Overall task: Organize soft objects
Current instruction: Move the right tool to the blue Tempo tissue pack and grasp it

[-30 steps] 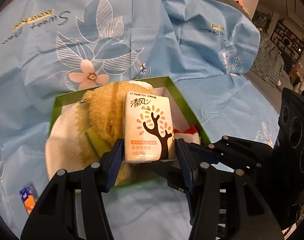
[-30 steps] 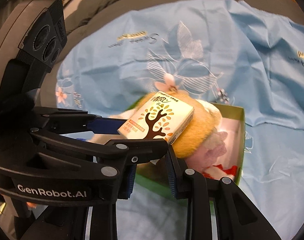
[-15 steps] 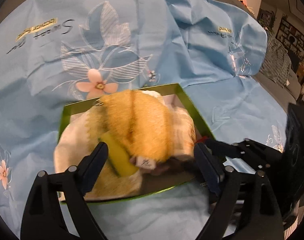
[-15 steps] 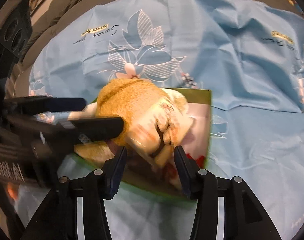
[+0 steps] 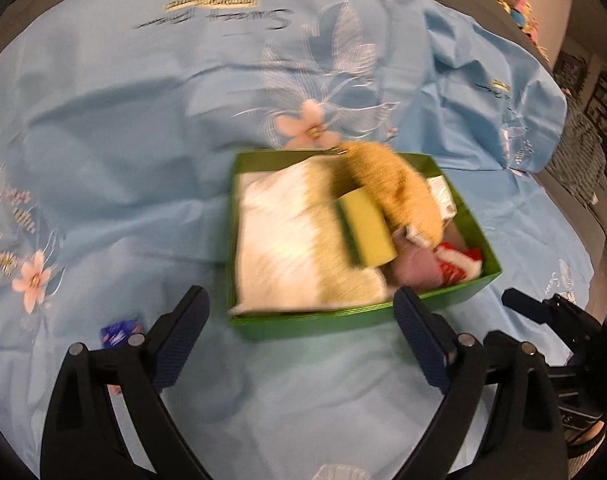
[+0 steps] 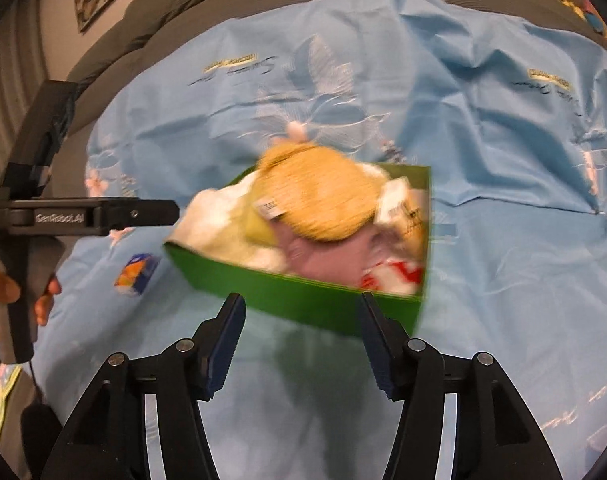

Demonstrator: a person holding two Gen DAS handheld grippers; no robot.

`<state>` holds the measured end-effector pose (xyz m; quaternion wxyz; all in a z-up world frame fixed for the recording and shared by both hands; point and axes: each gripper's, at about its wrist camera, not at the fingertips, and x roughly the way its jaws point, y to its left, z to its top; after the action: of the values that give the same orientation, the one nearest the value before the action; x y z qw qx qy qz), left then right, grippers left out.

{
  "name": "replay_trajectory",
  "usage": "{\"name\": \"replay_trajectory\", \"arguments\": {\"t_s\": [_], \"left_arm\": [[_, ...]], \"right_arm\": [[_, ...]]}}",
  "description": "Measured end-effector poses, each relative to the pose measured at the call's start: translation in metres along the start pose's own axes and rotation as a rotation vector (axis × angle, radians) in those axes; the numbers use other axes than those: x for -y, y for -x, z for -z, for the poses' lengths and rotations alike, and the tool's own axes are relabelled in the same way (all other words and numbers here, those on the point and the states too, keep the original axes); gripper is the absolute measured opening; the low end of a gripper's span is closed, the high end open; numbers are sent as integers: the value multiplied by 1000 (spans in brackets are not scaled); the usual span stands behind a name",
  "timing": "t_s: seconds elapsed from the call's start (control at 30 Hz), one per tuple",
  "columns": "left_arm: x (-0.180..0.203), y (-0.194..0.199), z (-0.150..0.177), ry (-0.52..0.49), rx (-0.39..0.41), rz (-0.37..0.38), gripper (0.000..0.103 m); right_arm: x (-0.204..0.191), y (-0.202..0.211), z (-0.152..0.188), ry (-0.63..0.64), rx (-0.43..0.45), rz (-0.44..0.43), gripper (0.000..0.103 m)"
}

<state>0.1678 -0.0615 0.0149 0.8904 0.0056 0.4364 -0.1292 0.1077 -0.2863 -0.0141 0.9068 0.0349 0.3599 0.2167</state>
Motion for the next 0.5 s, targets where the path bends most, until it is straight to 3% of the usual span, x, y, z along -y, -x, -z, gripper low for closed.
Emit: {"name": "replay_trajectory", "arguments": {"t_s": [0.5], "left_arm": [[-122,22,77,207,-69,-154,93]], "right_arm": [[-108,-60,25,129,-125,-189,58]]}}
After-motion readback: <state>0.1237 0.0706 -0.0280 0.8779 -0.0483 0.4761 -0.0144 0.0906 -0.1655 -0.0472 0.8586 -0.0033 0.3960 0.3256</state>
